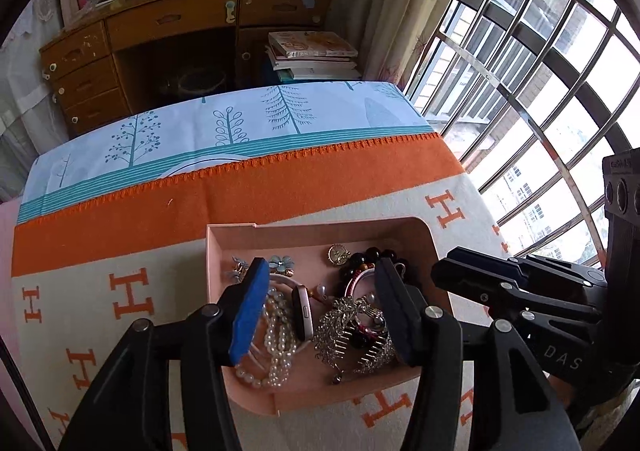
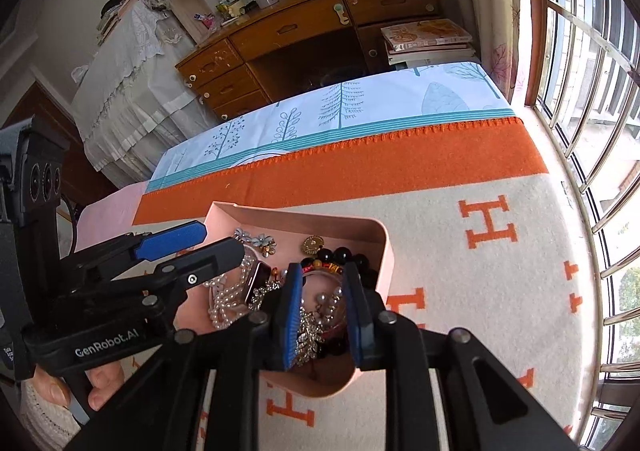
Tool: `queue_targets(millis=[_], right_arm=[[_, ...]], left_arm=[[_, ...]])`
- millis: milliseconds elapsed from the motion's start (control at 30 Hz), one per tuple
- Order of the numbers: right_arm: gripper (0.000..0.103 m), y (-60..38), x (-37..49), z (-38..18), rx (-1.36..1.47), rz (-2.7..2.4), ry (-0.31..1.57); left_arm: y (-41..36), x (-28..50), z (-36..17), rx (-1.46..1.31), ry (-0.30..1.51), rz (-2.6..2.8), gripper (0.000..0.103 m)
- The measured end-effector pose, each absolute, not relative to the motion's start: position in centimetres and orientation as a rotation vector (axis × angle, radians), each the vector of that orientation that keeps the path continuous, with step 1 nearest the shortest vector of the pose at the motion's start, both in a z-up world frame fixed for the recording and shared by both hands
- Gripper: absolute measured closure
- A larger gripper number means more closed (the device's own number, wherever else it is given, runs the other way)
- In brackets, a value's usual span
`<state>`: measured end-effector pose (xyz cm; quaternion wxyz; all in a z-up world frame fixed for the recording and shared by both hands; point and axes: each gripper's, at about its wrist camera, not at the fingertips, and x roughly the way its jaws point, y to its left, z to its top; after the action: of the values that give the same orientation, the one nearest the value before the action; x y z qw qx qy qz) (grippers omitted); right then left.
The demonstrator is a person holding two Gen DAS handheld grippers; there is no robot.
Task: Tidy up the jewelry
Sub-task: 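Carry the pearl brooch and safety pin into the pink box and open both tools, then move the left tool to the red-stone ring while the right tool approaches the pink-stone ring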
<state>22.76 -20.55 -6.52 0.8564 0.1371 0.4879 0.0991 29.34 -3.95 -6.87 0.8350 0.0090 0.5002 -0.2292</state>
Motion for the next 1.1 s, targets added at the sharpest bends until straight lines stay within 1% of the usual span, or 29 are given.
queue_targets(millis=[67,167,400,600,767,833,1100], right_arm=[[0.083,-20.4,22.2,-5.8,0.283,0.214,1.013],[0.083,-20.0,21.1,-4.7,0.274,0.231,0.993],[0.083,-19.0,17.7,-2.5,0.249,0.275,0.953],[0.083,-18.1,14.7,-1.7,0.199,0.314,0.937],[0.081,-17.2,12.4,-2.2,0.133,0.353,0.951],[0.075,-16.9,11.4,-2.7,0.11,0.363,0.955],[0.074,-16.6,8.4,-5.8,0.058,0.366,1.004]], left_arm=[[-3.7,28.8,-6.1,0.02,1.052,-0.482,0.049],[-3.1,27.5,-4.8,0.023,1.028,-0.479,0.042],[-2.1,23.6,-2.2,0.057,0.973,-0.474,0.042],[-1.1,20.1,-1.4,0.081,0.958,-0.476,0.042],[-0.4,17.7,-1.8,0.126,0.957,-0.476,0.042],[0.0,16.7,-2.3,0.147,0.962,-0.478,0.042],[2.1,13.5,-5.9,0.255,1.002,-0.499,0.042]])
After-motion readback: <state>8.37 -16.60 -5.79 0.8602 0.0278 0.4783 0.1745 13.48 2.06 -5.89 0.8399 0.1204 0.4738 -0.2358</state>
